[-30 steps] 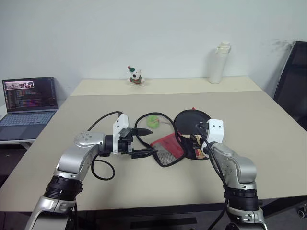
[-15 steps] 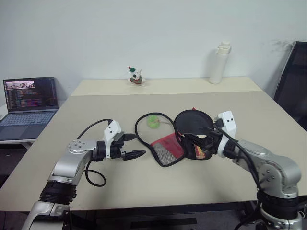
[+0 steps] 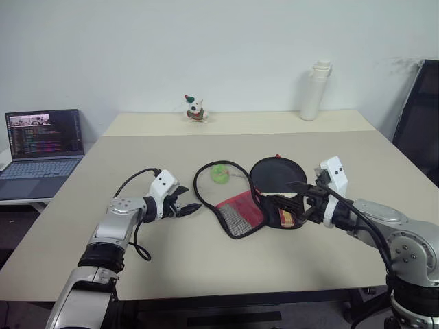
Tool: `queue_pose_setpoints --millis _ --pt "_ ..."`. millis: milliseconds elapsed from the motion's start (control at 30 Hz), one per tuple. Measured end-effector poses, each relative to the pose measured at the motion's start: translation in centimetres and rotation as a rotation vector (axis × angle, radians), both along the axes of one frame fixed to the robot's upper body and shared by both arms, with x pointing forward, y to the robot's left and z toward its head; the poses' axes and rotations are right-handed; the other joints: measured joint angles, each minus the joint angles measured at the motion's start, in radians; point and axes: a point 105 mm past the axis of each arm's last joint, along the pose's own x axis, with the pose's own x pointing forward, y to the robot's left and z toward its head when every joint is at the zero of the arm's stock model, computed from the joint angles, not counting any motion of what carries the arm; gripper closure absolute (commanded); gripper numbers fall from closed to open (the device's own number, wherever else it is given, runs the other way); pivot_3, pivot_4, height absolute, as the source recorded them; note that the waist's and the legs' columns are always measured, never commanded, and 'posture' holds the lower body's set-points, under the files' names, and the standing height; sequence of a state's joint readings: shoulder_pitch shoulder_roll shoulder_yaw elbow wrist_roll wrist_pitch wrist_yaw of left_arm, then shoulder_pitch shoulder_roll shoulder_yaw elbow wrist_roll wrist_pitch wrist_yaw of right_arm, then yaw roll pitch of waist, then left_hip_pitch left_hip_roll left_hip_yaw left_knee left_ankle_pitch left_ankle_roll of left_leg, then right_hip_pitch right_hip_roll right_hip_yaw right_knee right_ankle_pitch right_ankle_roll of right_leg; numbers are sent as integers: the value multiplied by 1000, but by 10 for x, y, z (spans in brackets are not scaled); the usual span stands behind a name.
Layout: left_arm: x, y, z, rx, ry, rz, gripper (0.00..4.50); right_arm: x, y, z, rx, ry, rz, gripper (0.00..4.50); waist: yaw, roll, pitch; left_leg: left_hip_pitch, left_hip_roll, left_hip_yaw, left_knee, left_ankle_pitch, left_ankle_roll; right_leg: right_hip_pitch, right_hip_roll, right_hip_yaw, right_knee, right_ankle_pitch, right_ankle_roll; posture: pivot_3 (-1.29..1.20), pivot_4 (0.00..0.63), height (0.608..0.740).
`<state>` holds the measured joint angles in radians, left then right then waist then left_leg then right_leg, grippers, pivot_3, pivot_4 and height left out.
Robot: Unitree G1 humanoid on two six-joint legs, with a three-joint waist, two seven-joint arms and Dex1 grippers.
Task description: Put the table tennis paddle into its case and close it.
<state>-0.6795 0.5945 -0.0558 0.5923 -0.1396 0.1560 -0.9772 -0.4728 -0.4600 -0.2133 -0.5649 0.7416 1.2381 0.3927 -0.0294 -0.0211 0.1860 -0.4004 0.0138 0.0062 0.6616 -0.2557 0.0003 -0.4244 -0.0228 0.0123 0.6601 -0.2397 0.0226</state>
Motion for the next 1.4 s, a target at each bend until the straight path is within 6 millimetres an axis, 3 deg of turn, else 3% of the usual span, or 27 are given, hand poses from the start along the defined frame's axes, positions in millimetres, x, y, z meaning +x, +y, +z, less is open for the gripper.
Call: queue_pose_setpoints --millis 267,667,933,1033,1267,1400 --pt "2 -2 -16 17 91 -13 4428 -9 1 2 -1 3 59 0 1 0 0 0 0 0 0 0 0 0 0 0 0 0 1 0 150 740" --pt "25 -27 -20 -46 111 28 4473 -17 3 5 8 1 104 0 10 -1 -1 0 -2 -2 1 0 0 3 -1 -2 0 0 2 0 150 740" --pt "29 -65 -17 -106 128 -45 4473 -19 0 3 -3 7 96 0 28 -2 0 -1 -2 -2 2 0 0 3 -1 -3 -2 1 2 0 150 740" --pt "31 -87 -3 -131 107 -109 4473 -21 -11 1 -36 14 76 0 28 -3 0 -2 -2 -2 2 0 0 2 -2 -4 -2 1 2 0 150 740" --pt "35 -156 54 -227 15 -275 4473 -22 -49 -3 -95 53 -13 0 28 -4 1 -2 -4 -1 1 0 0 3 -1 -4 -3 0 3 0 150 740" --pt "32 -185 64 -236 5 -329 4473 -21 -61 -10 -109 82 -56 0 22 -4 1 -1 -4 0 1 0 0 3 1 -4 -3 0 3 0 150 740"
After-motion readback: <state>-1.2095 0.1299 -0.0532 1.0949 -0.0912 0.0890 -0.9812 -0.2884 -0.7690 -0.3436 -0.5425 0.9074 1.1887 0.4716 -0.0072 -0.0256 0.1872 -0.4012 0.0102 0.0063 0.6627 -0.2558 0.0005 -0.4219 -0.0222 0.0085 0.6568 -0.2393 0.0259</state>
